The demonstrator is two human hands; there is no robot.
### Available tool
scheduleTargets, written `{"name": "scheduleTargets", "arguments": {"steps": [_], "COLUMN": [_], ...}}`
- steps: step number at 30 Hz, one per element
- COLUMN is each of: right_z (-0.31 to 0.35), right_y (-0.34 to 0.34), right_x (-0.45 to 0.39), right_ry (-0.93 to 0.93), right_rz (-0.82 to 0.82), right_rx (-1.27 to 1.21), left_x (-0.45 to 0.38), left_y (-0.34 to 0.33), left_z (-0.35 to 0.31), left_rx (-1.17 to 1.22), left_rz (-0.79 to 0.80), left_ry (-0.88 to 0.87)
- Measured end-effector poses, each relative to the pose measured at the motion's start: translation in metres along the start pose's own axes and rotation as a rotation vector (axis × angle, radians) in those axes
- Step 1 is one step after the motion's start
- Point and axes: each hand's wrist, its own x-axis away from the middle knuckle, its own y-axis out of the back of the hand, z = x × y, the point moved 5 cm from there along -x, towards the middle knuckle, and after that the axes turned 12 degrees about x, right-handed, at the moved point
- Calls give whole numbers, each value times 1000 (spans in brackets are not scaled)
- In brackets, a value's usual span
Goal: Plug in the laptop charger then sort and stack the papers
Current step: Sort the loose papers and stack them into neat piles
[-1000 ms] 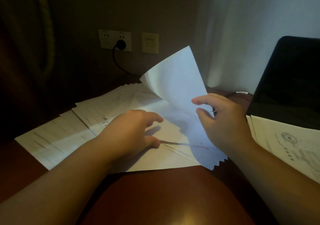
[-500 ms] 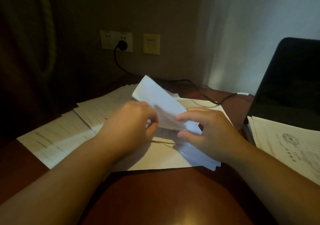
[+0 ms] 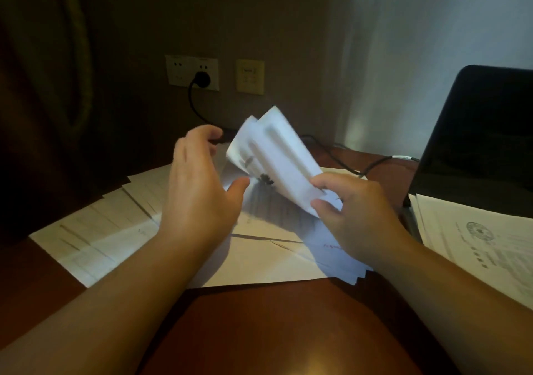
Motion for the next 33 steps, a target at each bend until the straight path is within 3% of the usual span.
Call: {"name": "scheduleTargets", "arguments": {"steps": [2,6,9,20,28,33], "right_z": [-4,-7,-4,-6,-6,-4], "right_y": [5,13,17,14,11,9], "right_x": [-1,-2,-1,0,0,0], "right_ry": [-64,-143,-125,-95,-82,-82], "right_rz": [-51,-135,-189,-220,-196,-158], "right_rx": [-31,-109,-144,-46,-38,-23], "left_x": [1,17,21,15,13,13], "left_y": [-6,-33,-39,-38,-33,-30], "left_z": [4,9,13,18,19,18], "left_rx": [10,-269,-368,-365,-394,-408], "left_rz": [103,576,691,796,751,856], "left_ry": [67,71,49,-5,-141,-201]}}
